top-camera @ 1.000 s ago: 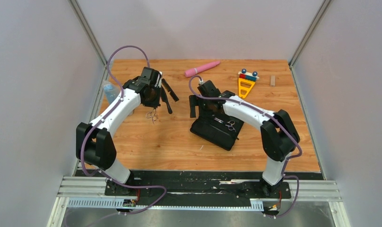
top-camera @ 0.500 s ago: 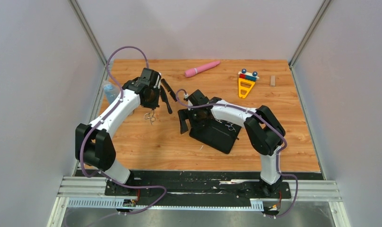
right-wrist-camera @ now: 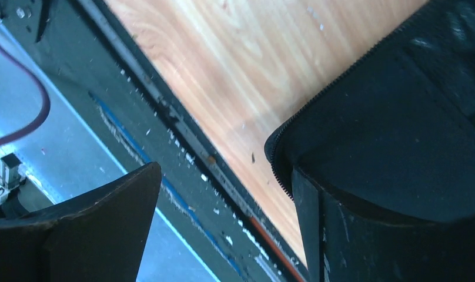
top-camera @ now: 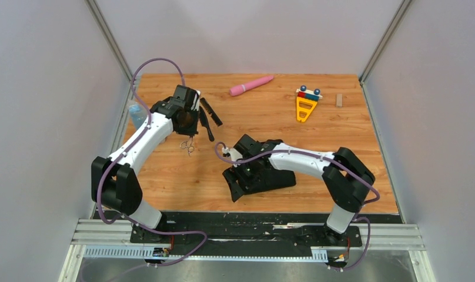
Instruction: Sort the hair-cutting tools
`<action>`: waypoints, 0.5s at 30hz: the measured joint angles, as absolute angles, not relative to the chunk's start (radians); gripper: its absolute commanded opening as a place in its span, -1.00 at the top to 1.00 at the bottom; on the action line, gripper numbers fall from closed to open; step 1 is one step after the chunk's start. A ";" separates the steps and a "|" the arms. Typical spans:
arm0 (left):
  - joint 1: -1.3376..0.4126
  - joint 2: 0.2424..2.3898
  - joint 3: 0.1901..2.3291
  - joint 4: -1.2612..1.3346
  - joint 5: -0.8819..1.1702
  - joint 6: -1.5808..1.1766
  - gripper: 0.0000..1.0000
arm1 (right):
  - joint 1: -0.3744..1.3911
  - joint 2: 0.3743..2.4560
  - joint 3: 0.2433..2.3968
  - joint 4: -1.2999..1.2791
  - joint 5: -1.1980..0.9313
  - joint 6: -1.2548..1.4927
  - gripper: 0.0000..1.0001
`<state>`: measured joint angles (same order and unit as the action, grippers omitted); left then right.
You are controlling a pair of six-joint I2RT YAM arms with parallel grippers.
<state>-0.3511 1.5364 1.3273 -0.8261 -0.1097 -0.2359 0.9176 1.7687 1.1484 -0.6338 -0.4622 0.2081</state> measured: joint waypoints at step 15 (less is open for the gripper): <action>-0.509 1.564 1.318 -0.829 -0.056 -0.134 1.00 | 0.558 1.463 1.119 -0.642 -0.324 0.241 -0.70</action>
